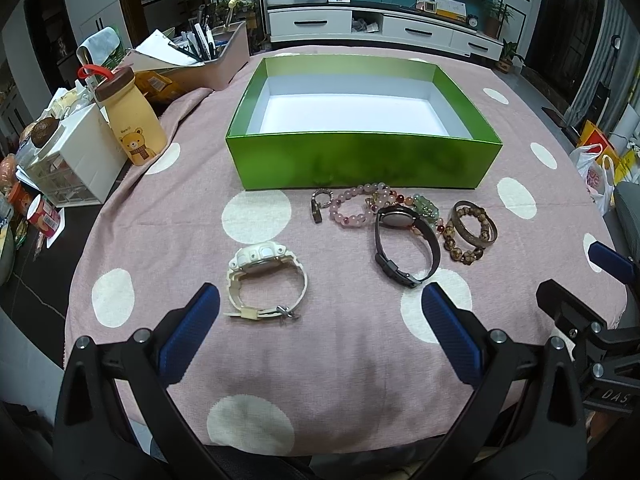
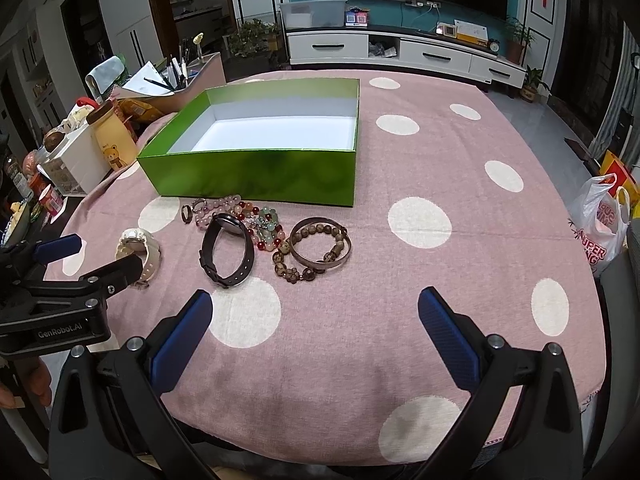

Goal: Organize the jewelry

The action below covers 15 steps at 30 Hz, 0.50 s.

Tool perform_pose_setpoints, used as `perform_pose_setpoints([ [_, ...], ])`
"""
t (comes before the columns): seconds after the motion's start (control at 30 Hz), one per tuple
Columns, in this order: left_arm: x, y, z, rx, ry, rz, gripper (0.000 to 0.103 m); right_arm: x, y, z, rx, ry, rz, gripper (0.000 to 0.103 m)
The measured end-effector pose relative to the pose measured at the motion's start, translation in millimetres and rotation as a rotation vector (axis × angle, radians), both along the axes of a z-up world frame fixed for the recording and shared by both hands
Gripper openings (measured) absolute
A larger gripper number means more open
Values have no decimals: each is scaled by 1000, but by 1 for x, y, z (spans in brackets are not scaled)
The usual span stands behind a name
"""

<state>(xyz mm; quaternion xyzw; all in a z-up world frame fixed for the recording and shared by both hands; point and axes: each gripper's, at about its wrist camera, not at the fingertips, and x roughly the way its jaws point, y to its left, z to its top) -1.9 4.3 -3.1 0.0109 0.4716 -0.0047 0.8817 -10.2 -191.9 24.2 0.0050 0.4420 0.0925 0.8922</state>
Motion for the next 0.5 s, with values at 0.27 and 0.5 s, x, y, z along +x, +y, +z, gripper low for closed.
perform_pose_setpoints([
  [0.27, 0, -2, 0, 3, -1, -1, 101, 0, 0, 2, 2, -3, -1, 102],
  [0.5, 0, -2, 0, 4, 0, -1, 101, -1, -1, 4, 1, -4, -1, 102],
])
